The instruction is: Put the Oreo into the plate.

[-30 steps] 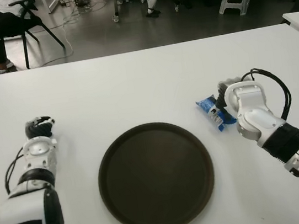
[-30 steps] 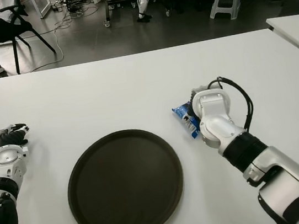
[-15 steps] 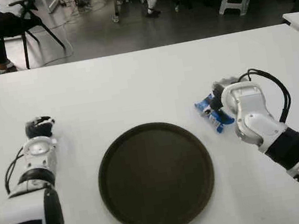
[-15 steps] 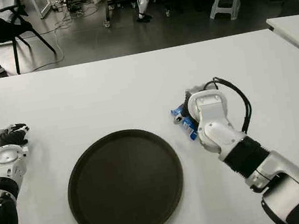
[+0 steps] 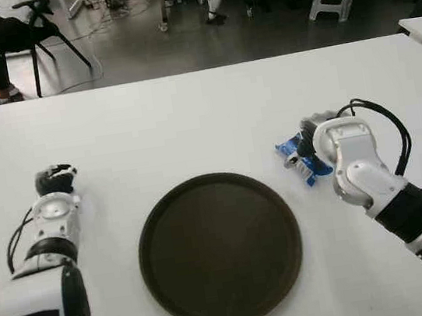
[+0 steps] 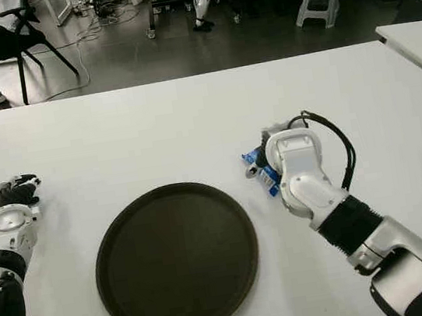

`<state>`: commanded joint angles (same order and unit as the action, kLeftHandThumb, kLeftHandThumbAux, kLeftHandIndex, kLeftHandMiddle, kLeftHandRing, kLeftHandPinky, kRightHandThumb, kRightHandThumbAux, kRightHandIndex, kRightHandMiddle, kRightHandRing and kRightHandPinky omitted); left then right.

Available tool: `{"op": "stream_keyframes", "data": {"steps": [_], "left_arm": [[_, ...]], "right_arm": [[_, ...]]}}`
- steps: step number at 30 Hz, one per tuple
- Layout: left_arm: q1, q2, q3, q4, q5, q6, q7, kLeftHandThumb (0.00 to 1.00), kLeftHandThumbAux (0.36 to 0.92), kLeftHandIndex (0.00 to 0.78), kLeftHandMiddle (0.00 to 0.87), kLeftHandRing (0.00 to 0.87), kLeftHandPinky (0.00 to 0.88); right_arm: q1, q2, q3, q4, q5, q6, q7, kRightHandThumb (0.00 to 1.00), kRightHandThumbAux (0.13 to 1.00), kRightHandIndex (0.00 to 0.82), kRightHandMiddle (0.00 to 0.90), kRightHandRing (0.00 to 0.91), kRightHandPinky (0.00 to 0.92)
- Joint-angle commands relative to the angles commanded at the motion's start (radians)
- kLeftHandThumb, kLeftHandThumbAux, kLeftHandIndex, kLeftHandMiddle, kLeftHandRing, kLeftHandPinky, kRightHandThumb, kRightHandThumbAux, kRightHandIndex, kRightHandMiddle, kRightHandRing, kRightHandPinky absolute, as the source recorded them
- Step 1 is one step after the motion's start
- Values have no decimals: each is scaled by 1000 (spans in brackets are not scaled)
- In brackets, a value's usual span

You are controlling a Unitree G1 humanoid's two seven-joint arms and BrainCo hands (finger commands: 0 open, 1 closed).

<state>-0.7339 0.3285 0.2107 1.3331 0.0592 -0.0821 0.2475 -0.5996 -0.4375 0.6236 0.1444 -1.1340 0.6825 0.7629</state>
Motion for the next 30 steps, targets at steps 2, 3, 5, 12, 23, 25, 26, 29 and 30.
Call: {"op": "stream_keyframes", "data": {"steps": [2, 3, 5, 12, 23, 25, 26, 29, 30], "left_arm": [[0, 0, 3, 1, -2, 0, -1, 677, 724, 399, 179, 198, 225], [0, 0, 4, 1, -4, -1, -2, 677, 724, 399, 178, 197, 223], [0, 0, 5, 1, -4, -1, -3, 678, 724, 399, 179, 196, 218], [0, 1, 3, 1, -1, 1, -3, 676, 723, 399, 189, 210, 238], [2, 2, 5, 0, -4, -2, -13, 677, 723, 399, 197, 214, 251], [3, 2, 5, 1, -3, -4, -10, 678, 723, 399, 198, 215, 254], [3, 2, 5, 1, -3, -4, -8, 679, 723, 399, 200, 216, 252], [3, 2, 2, 1, 1, -6, -4, 680, 723, 399, 203, 218, 248], [4, 2, 1, 1, 2, -6, -3, 679, 723, 399, 201, 215, 240]], "right_arm": [[-1, 3, -2, 2, 0, 0, 4, 0, 458, 274, 296, 327, 413], [-2, 4, -4, 4, 0, 0, 6, 0, 458, 270, 295, 326, 405], [-8, 7, -5, 20, 3, -4, 5, 0, 455, 265, 293, 325, 402], [-26, 18, -6, 71, 6, -17, 6, 0, 447, 260, 279, 309, 397], [-39, 46, -25, 145, 19, -14, -39, 0, 465, 266, 283, 297, 354], [-43, 50, -28, 160, 23, -18, -46, 0, 466, 262, 279, 295, 353], [-44, 52, -29, 167, 24, -20, -49, 0, 465, 257, 275, 292, 352], [-50, 57, -33, 197, 31, -29, -71, 0, 458, 251, 269, 287, 342], [-53, 60, -36, 214, 36, -36, -87, 0, 475, 265, 306, 303, 363]]}}
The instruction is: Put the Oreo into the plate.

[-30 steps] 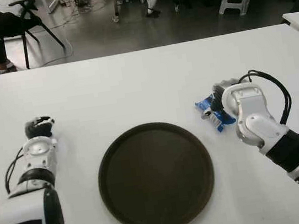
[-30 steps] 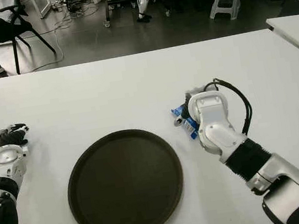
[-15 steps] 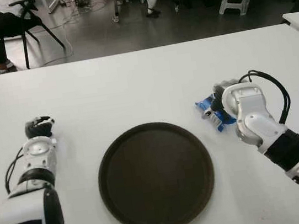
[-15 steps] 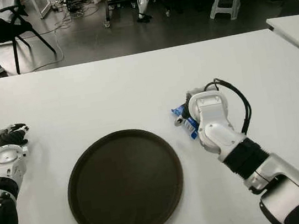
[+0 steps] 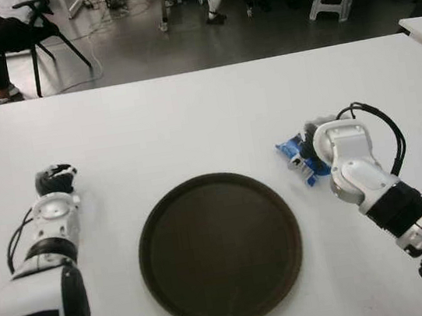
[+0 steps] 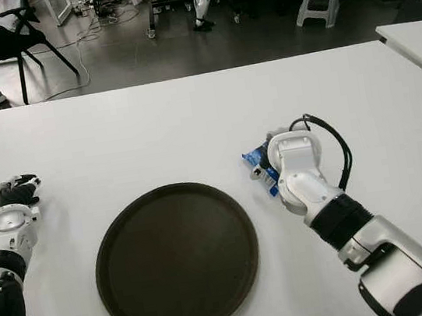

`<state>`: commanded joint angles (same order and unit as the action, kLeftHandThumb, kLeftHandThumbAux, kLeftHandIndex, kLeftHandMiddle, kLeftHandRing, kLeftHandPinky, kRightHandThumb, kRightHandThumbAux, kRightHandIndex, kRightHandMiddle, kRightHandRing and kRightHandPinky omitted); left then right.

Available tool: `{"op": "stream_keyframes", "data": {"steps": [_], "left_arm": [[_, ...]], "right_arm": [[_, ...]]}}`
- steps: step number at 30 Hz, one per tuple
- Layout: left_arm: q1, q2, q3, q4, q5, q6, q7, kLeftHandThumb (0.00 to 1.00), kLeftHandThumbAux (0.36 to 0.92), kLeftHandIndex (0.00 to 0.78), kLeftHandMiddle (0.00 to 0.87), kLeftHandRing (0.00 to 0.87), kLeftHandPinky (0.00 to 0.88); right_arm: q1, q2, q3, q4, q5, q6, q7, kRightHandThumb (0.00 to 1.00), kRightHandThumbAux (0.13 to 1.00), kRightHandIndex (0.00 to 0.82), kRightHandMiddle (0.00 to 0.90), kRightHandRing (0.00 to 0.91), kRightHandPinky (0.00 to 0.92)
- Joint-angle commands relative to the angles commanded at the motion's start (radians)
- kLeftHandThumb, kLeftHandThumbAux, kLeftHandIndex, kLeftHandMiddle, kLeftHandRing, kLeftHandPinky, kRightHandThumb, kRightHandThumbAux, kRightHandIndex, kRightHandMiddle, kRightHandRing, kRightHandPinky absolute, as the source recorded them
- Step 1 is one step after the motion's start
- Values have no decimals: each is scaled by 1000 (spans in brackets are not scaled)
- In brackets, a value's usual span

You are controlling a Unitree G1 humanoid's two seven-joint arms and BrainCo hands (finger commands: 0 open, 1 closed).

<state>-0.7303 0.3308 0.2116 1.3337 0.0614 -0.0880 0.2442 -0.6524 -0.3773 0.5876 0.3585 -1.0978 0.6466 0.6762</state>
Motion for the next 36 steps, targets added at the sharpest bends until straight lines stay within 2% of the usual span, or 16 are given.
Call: {"op": "stream_keyframes", "data": {"steps": [3, 4, 7, 9, 10, 16, 22, 26, 31, 36], "left_arm": [[0, 0, -1, 0, 1, -1, -1, 677, 724, 399, 193, 204, 223], [0, 0, -1, 0, 0, -1, -1, 677, 724, 398, 189, 200, 219], [0, 0, 1, -1, -2, 0, -3, 677, 724, 398, 182, 195, 214], [-1, 0, 3, -1, -4, 2, -2, 676, 725, 398, 181, 196, 218], [-2, 0, 4, -1, -5, 3, -2, 676, 725, 398, 182, 200, 226], [-2, 0, 12, -1, -13, 6, -5, 675, 724, 398, 183, 201, 233], [-2, -1, 14, 0, -16, 8, -2, 676, 723, 398, 184, 198, 226], [-1, 0, 6, 0, -10, 7, 3, 675, 724, 398, 181, 195, 217], [-1, 2, -2, 0, -5, 7, 1, 675, 724, 398, 186, 205, 225], [-1, 1, -3, 0, -7, 5, -3, 676, 724, 398, 193, 212, 233]], "right_arm": [[-3, 8, -7, 20, 7, -3, -30, 0, 513, 287, 364, 337, 397], [-5, 11, -8, 25, 9, -4, -37, 0, 540, 308, 408, 381, 446], [-19, 22, -20, 87, 33, -28, -87, 0, 576, 334, 447, 439, 504], [-26, 30, -26, 119, 47, -36, -115, 0, 584, 346, 460, 471, 534], [-29, 34, -29, 131, 52, -37, -125, 0, 587, 365, 508, 530, 584], [-42, 46, -29, 171, 74, -38, -160, 0, 569, 391, 604, 630, 671], [-56, 57, -29, 213, 93, -46, -184, 0, 636, 435, 731, 772, 794], [-61, 59, -26, 228, 104, -54, -198, 0, 657, 450, 761, 804, 813], [-67, 59, -18, 246, 114, -65, -207, 0, 624, 482, 777, 821, 834], [-73, 63, -12, 259, 118, -68, -205, 0, 635, 480, 768, 814, 824]]}}
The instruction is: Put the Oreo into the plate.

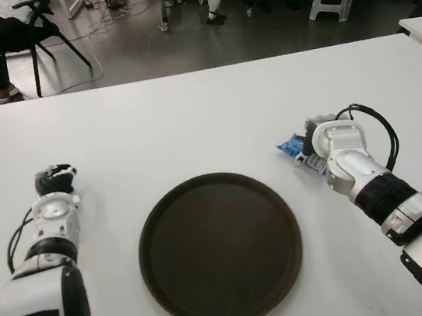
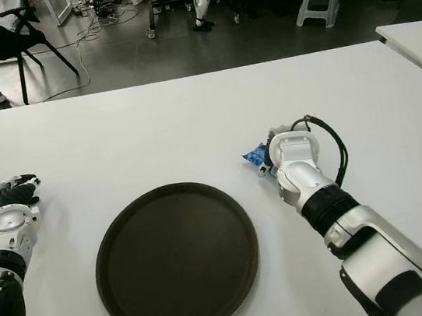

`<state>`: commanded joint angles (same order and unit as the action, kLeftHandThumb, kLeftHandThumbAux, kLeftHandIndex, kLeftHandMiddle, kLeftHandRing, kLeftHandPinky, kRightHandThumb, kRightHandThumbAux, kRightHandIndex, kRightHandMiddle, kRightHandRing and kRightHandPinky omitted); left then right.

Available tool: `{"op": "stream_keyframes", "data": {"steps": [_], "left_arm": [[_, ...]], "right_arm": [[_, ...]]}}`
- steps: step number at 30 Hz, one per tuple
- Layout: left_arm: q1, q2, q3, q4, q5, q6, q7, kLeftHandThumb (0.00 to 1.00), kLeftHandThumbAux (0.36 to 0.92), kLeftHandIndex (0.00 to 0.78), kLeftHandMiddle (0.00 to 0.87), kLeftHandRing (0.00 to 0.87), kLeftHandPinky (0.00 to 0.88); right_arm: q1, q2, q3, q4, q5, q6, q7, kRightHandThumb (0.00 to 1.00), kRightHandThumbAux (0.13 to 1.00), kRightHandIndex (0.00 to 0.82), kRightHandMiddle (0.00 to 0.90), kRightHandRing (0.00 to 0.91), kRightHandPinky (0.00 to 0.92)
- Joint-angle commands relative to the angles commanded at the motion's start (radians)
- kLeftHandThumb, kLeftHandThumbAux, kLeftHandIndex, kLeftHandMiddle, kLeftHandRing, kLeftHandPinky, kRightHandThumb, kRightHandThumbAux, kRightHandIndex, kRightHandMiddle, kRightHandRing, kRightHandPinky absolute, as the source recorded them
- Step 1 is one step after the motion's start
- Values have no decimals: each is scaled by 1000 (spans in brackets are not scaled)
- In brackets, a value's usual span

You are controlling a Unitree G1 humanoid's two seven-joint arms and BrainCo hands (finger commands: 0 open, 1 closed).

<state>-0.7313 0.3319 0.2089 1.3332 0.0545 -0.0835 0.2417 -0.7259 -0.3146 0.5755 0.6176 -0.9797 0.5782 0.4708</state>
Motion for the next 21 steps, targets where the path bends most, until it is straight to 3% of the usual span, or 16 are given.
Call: {"op": "stream_keyframes", "data": {"steps": [2, 8, 12, 15, 20, 21], "left_arm": [[0, 0, 0, 0, 0, 0, 0, 677, 724, 398, 197, 216, 239], [2, 0, 4, 0, -5, -5, -5, 678, 723, 399, 189, 203, 222], [3, 0, 7, -1, -7, -10, -9, 677, 724, 399, 182, 196, 214], [3, 0, 7, -1, -7, -11, -9, 677, 724, 399, 176, 193, 213], [2, 0, 6, -1, -6, -8, -7, 677, 724, 398, 178, 191, 201], [2, 0, 6, 0, -6, -7, -7, 677, 724, 398, 180, 191, 200]], "right_arm": [[-5, 3, 5, 10, 0, 1, 4, 0, 642, 453, 753, 798, 804], [-21, 11, 17, 34, 0, 5, 20, 0, 596, 320, 557, 612, 638], [-24, 19, 21, 35, 1, 9, 23, 0, 587, 304, 531, 592, 640], [-21, 20, 20, 28, 3, 12, 17, 0, 608, 334, 568, 640, 678], [-21, 22, 17, 22, 7, 13, 21, 0, 580, 291, 460, 535, 572], [-23, 23, 19, 22, 8, 14, 26, 0, 546, 278, 398, 452, 483]]}}
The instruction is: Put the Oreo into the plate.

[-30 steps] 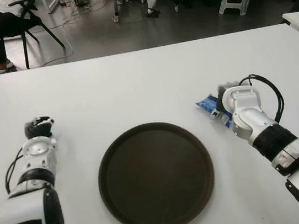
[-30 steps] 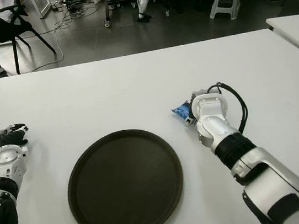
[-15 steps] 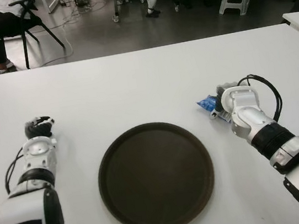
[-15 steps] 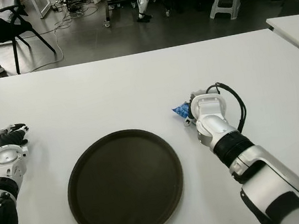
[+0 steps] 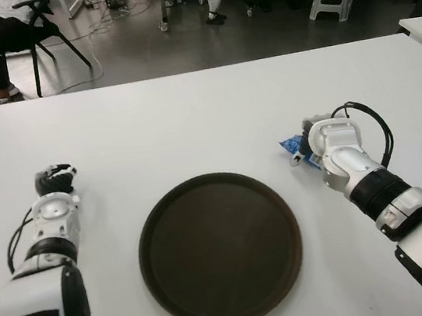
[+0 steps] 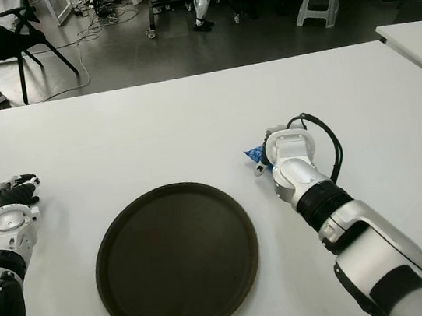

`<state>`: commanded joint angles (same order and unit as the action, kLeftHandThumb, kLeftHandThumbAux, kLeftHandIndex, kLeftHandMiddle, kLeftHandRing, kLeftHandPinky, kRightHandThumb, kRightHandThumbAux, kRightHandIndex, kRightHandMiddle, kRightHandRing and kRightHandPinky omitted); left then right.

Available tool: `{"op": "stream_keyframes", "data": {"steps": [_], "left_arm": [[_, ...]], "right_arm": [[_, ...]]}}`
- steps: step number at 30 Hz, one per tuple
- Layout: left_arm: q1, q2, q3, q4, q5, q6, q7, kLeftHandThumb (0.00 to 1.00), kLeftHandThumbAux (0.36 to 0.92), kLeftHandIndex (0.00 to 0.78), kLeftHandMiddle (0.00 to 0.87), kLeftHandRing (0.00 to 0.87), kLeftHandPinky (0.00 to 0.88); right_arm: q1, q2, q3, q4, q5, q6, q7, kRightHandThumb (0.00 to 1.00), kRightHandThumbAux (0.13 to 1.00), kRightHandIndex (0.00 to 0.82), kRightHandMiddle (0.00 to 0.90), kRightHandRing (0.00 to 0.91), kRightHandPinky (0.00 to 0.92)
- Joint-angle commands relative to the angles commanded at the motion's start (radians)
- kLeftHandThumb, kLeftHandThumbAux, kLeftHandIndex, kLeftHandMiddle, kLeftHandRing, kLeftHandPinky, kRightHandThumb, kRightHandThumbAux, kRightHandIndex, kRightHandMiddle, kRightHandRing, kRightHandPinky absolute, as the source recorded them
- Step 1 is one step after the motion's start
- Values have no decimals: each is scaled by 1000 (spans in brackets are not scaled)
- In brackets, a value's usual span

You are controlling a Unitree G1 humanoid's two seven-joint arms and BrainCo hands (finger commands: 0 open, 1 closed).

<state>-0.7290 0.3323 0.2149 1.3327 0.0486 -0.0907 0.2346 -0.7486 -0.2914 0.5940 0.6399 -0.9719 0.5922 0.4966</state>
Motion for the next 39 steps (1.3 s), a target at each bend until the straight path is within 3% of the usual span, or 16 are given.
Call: {"op": "stream_keyframes", "data": {"steps": [4, 8, 16, 22, 28, 32, 35, 39], "left_arm": [[-1, 1, -3, 1, 3, 5, 2, 680, 722, 399, 185, 196, 214], [-1, 0, -3, 0, 3, 3, 1, 680, 722, 399, 190, 195, 213], [1, -1, -3, -1, 3, -4, 4, 681, 722, 399, 187, 197, 210], [-1, -1, -7, 0, 6, 1, 5, 680, 723, 399, 193, 206, 227], [1, -1, -4, -1, 3, -4, 1, 679, 723, 399, 197, 207, 222], [2, 0, -1, -2, 0, -9, -3, 677, 724, 399, 191, 201, 217], [1, 0, -2, -2, 1, -7, -2, 678, 723, 399, 196, 206, 223], [1, 0, -5, -2, 4, -7, -2, 679, 723, 399, 204, 215, 232]], "right_arm": [[-8, -4, 12, 6, -3, -12, 22, 0, 480, 246, 271, 293, 347], [-9, -4, 17, 4, -5, -15, 23, 0, 454, 231, 235, 244, 301], [-7, -1, 17, -2, 2, -12, 21, 0, 491, 216, 258, 260, 359], [-11, 6, 14, 13, 11, -9, 8, 0, 491, 211, 245, 245, 337], [-19, 8, 24, 23, 13, -8, 13, 0, 481, 239, 286, 271, 429], [-26, 20, 23, 63, 21, -20, -16, 0, 483, 245, 263, 260, 375], [-32, 28, 21, 98, 29, -30, -39, 0, 498, 285, 322, 292, 418], [-42, 29, 23, 115, 38, -37, -38, 0, 507, 301, 301, 282, 426]]}}
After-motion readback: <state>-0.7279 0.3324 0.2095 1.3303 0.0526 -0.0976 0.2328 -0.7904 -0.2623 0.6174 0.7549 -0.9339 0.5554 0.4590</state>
